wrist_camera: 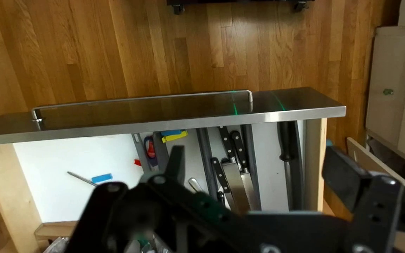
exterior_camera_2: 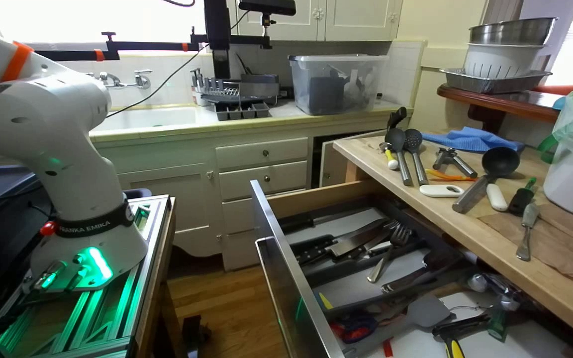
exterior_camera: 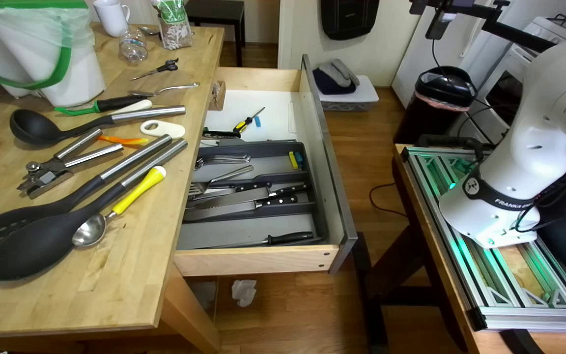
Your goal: Push closed the drawer
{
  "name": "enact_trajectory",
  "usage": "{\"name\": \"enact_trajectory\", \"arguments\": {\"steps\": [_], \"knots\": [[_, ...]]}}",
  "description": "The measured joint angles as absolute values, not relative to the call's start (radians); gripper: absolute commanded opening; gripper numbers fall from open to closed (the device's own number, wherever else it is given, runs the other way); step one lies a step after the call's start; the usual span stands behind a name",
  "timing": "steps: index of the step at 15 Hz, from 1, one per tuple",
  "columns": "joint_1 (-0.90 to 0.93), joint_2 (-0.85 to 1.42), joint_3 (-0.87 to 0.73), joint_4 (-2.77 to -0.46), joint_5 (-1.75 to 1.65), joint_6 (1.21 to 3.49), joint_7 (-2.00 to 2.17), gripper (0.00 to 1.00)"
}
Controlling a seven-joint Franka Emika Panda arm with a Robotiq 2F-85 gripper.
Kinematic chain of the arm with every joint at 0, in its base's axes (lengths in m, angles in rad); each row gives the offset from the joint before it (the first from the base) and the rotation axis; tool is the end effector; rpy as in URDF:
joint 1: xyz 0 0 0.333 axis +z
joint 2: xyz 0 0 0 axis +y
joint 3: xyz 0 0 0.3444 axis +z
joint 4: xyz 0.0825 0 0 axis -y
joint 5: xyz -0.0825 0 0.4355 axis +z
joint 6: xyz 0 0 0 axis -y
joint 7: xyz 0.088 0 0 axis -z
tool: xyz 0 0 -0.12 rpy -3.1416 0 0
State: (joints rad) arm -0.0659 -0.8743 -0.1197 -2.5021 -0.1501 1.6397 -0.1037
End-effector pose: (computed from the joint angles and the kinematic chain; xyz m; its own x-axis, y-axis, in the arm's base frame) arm 0.3100 -0.0823 0.5535 0.9996 -0.0298 0.0024 -0.0299 -0.9978 0.0586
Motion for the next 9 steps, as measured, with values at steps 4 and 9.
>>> {"name": "enact_trajectory", "arguments": {"steps": [4,9], "knots": [[-0.084,-0.85,-0.194,-2.59,-0.165,1.75,-0.146,0.73],[-0.143,-0.791,-0.269,-2.682,-0.211,1.904,-0.199,0.41]]}}
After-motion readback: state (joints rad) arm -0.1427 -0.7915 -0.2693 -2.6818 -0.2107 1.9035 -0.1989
